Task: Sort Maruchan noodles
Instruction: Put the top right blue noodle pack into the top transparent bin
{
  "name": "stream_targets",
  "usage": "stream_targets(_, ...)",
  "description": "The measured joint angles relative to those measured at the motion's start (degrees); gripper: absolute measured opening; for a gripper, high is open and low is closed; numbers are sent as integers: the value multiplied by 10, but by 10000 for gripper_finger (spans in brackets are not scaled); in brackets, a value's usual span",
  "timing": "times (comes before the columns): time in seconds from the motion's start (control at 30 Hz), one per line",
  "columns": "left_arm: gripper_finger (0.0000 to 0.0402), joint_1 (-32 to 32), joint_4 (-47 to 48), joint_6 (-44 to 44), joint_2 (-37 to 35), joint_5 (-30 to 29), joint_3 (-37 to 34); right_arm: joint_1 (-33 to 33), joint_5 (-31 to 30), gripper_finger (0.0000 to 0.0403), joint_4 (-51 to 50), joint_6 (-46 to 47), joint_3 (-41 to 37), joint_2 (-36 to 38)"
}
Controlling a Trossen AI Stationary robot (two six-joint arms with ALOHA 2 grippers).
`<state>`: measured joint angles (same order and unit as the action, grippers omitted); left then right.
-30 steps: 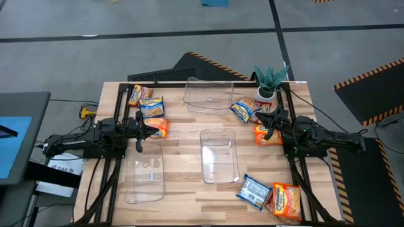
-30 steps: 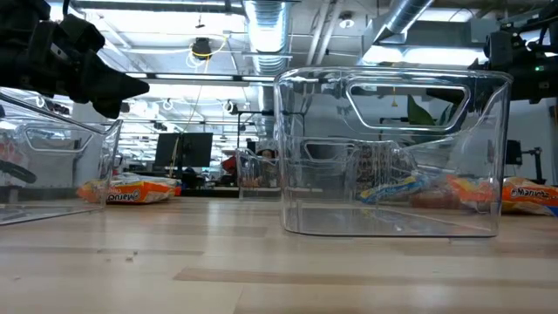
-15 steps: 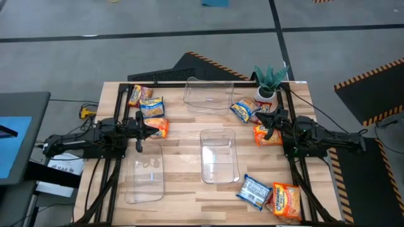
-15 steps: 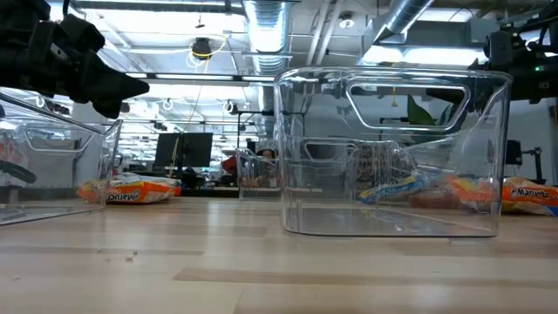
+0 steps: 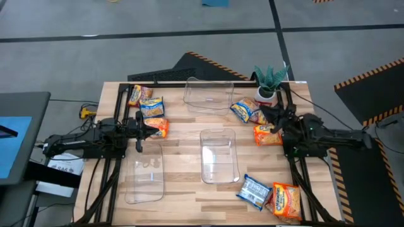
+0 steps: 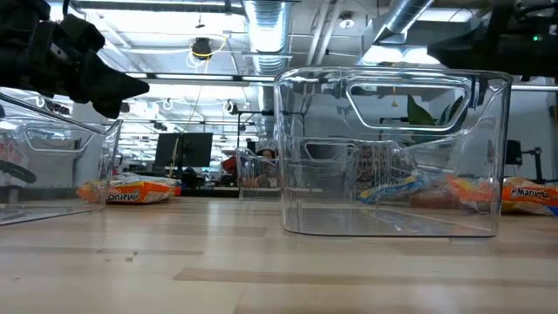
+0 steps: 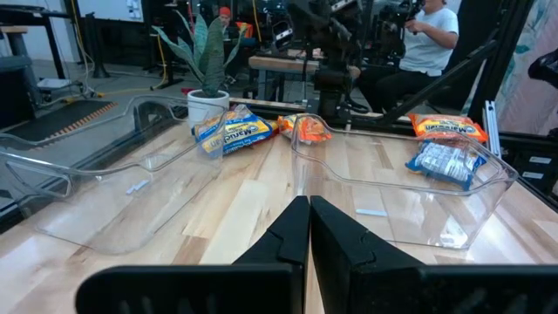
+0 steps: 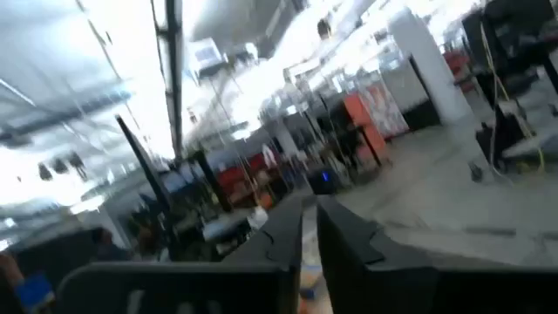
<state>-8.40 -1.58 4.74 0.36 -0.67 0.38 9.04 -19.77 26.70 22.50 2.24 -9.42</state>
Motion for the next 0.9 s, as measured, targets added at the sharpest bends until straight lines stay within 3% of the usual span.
stream_targets(0.17, 0, 0, 0, 0, 0, 0, 0, 0, -1, 132, -37, -25, 64, -121)
stream_targets(0.3, 0, 0, 0, 0, 0, 0, 0, 0, -5, 180, -204, -106, 162, -228)
stream_targets(0.43, 0, 0, 0, 0, 0, 0, 0, 2, -63, 210, -380, -164, 268, -332)
stream_targets(0.7, 0, 0, 0, 0, 0, 0, 0, 23, -88, 216, -600, -269, 396, -534)
stream_targets(0.9, 0, 0, 0, 0, 0, 0, 0, 44, -104, 207, -668, -348, 436, -643)
